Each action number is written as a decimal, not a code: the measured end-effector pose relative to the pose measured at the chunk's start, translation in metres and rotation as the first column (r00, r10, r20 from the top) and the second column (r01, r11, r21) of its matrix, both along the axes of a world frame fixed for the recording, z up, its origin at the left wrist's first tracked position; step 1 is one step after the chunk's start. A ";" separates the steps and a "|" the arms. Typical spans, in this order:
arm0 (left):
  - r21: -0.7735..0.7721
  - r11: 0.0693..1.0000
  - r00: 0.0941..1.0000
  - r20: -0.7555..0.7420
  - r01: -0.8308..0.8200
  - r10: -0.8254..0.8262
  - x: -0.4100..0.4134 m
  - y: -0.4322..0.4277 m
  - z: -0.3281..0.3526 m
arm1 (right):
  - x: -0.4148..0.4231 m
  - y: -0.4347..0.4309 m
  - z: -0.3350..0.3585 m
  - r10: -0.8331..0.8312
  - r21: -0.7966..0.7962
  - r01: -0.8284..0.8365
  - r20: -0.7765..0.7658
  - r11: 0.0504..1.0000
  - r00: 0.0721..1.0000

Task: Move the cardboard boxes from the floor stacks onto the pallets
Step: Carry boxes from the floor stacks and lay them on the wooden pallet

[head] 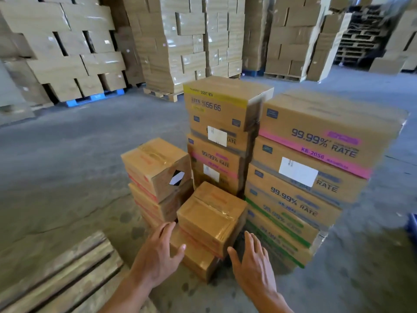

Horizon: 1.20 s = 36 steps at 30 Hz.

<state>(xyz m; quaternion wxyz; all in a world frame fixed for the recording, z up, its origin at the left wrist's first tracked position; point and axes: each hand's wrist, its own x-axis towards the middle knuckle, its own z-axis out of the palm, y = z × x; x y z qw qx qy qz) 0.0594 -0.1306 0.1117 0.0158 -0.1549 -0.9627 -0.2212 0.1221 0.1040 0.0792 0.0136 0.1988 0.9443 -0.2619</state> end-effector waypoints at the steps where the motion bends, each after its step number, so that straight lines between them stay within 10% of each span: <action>1: 0.009 1.000 1.000 0.024 0.016 -0.016 -0.016 0.002 -0.010 | -0.014 -0.001 -0.012 -0.011 -0.005 0.011 0.011 1.000 1.000; 18: 0.045 0.999 0.967 0.253 0.021 -0.031 -0.302 -0.004 -0.349 | -0.225 -0.029 -0.350 -0.466 -0.253 0.504 0.196 0.826 0.863; 36: 0.259 0.966 0.942 0.327 -0.011 -0.077 -0.441 0.017 -0.448 | -0.262 -0.014 -0.417 -0.656 -0.570 0.598 0.131 0.564 0.743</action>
